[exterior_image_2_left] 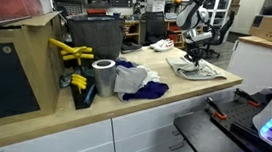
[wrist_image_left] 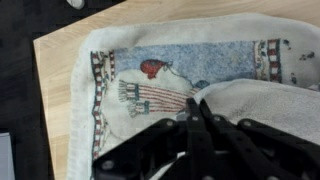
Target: Fold the towel from left to right then move it to the left.
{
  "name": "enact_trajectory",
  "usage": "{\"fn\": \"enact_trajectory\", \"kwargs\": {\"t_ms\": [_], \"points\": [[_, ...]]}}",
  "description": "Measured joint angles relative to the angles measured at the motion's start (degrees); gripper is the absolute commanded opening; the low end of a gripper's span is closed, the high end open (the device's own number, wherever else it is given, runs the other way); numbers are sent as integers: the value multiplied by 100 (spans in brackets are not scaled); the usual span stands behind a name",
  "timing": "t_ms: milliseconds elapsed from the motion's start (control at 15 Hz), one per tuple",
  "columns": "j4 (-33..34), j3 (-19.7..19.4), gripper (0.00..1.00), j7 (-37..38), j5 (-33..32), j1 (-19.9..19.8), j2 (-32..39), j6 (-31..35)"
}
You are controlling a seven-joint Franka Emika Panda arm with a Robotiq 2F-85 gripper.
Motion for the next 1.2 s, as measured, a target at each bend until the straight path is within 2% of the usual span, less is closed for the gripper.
{"fn": "enact_trajectory", "kwargs": {"t_ms": [600,1200], "points": [[-900,-21,1,-84,-725,-36,-919,-183],[-1392,-251,1,-84,-1476,-190,-1165,-184]]}}
